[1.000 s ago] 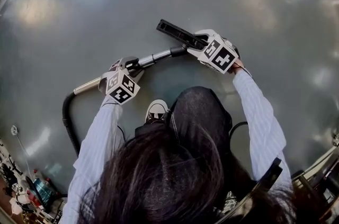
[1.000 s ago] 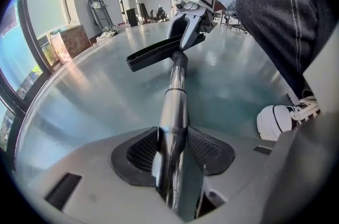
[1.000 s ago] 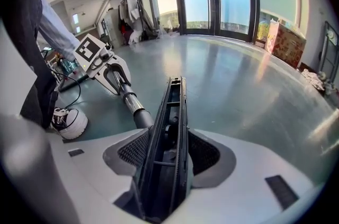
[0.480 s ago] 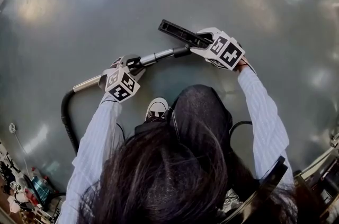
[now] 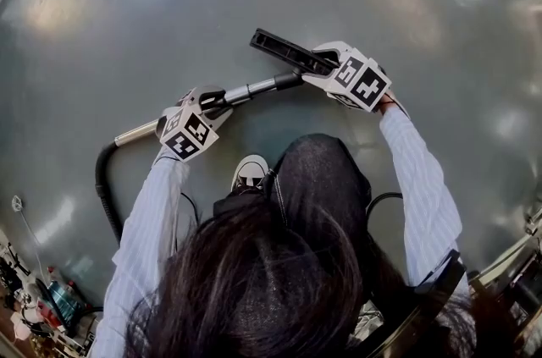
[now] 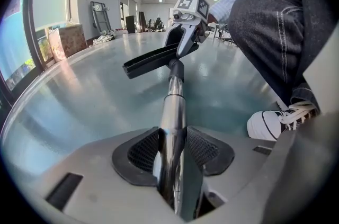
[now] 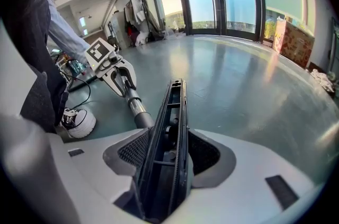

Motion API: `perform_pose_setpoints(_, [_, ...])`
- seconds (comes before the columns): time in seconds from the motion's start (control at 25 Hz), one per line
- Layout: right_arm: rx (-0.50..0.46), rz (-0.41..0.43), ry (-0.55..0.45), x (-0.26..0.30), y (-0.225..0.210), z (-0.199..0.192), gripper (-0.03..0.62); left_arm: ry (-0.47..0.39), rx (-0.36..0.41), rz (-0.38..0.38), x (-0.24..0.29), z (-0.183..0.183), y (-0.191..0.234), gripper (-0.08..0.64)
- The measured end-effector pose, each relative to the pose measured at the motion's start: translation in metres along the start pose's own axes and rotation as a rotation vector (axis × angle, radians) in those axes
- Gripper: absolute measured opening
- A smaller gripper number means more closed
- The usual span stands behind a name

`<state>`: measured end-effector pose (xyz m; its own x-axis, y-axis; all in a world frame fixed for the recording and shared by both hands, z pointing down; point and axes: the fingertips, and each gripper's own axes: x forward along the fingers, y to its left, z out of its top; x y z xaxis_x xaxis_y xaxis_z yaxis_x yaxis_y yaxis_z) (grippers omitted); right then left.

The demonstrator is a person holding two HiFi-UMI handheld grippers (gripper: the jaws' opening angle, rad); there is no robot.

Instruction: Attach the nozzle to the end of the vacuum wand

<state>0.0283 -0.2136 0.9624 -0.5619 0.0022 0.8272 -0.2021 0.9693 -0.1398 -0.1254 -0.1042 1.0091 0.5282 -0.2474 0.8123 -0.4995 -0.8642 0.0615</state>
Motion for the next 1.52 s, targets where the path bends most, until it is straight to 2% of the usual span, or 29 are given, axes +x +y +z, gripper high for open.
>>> perform_pose_setpoints(0.24, [0.025,0.026,0.007,0.004,-0.001,-0.002,0.236,0.012,0.006,0.002,0.002,0.002,-0.001,0.167])
perform_pose_setpoints(0.4, [0.201,0.113,-0.013,0.013,-0.001,-0.014,0.238,0.025,-0.001,0.001,0.0,0.0,-0.002,0.167])
perform_pose_setpoints(0.44, [0.22,0.12,-0.018,0.014,-0.001,-0.016,0.238,0.025,-0.002,0.001,-0.001,0.0,-0.002,0.166])
perform_pose_setpoints(0.6, [0.182,0.129,-0.004,0.01,-0.003,-0.011,0.238,0.02,-0.003,-0.018,-0.003,0.007,-0.001,0.166])
perform_pose_setpoints(0.72, [0.093,0.178,0.043,0.006,0.003,-0.004,0.238,0.016,0.031,-0.067,-0.003,0.018,-0.009,0.164])
perform_pose_setpoints(1.0, [0.031,0.043,0.027,0.01,0.002,0.005,0.236,0.037,0.009,-0.039,0.001,0.02,-0.005,0.164])
perform_pose_setpoints(1.08, [0.03,0.03,0.039,0.01,0.001,0.006,0.236,0.033,-0.006,-0.038,0.001,0.022,-0.004,0.164])
perform_pose_setpoints(1.32, [0.035,0.024,0.069,0.012,0.001,0.005,0.238,-0.032,-0.018,0.005,0.008,0.026,-0.005,0.172])
perform_pose_setpoints(1.52, [0.018,-0.068,0.071,0.005,-0.001,0.002,0.242,-0.077,-0.055,0.07,-0.006,0.031,-0.001,0.19])
